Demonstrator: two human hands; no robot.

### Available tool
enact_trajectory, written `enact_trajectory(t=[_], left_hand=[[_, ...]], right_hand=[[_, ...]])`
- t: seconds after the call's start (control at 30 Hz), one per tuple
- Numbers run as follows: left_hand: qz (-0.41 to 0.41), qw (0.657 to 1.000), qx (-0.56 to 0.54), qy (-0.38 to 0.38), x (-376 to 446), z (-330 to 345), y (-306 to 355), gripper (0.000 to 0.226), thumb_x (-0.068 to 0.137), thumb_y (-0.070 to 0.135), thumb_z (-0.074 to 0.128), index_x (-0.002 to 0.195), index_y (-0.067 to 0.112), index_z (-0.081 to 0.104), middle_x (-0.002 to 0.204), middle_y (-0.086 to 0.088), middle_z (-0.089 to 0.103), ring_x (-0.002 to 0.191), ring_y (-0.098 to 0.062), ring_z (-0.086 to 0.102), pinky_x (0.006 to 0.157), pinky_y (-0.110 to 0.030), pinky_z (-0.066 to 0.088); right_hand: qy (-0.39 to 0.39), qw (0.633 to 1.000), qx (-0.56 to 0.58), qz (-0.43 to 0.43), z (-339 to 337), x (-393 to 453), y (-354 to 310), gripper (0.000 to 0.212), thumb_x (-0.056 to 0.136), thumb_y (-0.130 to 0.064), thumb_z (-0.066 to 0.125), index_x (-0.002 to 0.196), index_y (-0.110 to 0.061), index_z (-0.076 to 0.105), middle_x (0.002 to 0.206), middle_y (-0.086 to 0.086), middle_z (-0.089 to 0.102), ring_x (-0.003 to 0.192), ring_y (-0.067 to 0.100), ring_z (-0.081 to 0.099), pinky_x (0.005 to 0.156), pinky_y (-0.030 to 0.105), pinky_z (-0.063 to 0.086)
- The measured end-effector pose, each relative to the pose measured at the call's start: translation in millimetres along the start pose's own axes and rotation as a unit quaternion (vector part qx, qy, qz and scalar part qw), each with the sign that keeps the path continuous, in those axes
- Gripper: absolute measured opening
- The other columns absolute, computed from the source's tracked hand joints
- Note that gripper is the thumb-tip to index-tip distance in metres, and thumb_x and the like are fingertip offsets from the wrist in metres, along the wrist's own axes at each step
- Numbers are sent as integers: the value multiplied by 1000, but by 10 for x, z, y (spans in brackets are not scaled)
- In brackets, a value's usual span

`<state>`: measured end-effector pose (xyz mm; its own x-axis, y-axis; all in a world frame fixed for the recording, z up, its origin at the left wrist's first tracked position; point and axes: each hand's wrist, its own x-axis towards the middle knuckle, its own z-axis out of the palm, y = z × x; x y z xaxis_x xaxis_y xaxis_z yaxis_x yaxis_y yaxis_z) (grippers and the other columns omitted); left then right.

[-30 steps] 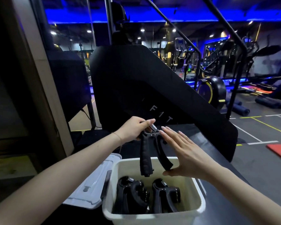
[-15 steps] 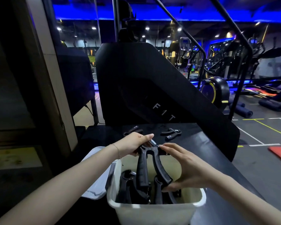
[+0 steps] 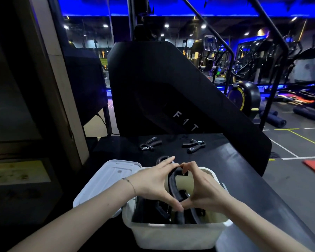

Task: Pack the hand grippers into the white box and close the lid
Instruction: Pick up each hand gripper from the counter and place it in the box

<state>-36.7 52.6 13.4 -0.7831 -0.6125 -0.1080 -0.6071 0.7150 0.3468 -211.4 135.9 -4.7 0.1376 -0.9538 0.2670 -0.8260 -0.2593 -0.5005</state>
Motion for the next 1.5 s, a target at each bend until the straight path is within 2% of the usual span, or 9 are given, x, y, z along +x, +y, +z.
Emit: enact_trajectory(t=[0.17,0.3,0.47,0.63,0.8,0.97,1.13,1.3,1.5], left_hand=[[-6,1000,-17,-23,8,35,-28,120,57,57,82,149,36,8,156,22,-13,145,-5,7,113,-22,19],[-22,998,-61,-24,45,125,-87,110,58,55,83,146,33,20,155,21,-4,143,-5,15,104,-14,19],[-57,992,-105,-47,110,267,-149,105,57,52,85,143,28,29,155,18,6,139,-4,23,113,-20,24],[-75,992,-97,-36,133,344,-144,107,58,53,83,145,28,25,155,20,-5,138,0,20,111,-17,22],[-108,992,-49,-47,149,425,-177,120,49,66,79,146,30,19,153,27,-15,140,-17,32,111,-33,34],[-113,992,21,-52,128,502,-205,119,53,66,77,147,26,16,154,21,-22,129,-19,45,103,-33,41],[-135,988,2,-73,120,548,-227,119,57,64,76,149,29,9,154,22,-25,136,-15,34,107,-32,37],[-154,984,-18,-90,113,545,-235,118,60,63,75,150,31,5,153,23,-25,140,-11,26,110,-27,31],[-172,980,-29,-100,89,548,-259,121,58,65,75,149,37,1,150,29,-29,137,-3,27,103,-17,32]], right_hand=[[-42,999,12,14,69,55,86,81,49,-45,86,105,-28,30,121,-7,50,103,11,52,81,17,43],[-76,997,14,12,93,94,170,84,52,-43,86,117,-20,38,119,-9,51,104,10,52,86,25,45],[-90,995,42,-13,196,105,278,82,55,-35,88,119,-16,40,113,-8,49,100,8,50,81,15,43],[-124,989,21,-81,77,203,460,70,61,-52,78,113,-17,47,110,-5,52,99,11,52,85,28,45],[-54,995,0,-90,-282,567,831,54,73,-54,63,108,-13,55,113,-4,53,104,7,52,92,29,43],[40,998,5,-38,-385,979,1347,36,80,-40,67,100,-13,58,102,-6,55,96,13,58,87,32,47],[46,998,0,52,-191,1329,1851,40,73,-64,49,88,-26,51,99,-5,54,102,21,59,87,46,48],[12,993,-17,119,63,1623,2251,46,82,-47,62,109,-11,51,122,13,50,119,28,48,96,43,41],[-18,983,-61,171,249,1808,2581,65,78,-58,57,122,-11,45,136,13,43,125,33,39,101,48,37]])
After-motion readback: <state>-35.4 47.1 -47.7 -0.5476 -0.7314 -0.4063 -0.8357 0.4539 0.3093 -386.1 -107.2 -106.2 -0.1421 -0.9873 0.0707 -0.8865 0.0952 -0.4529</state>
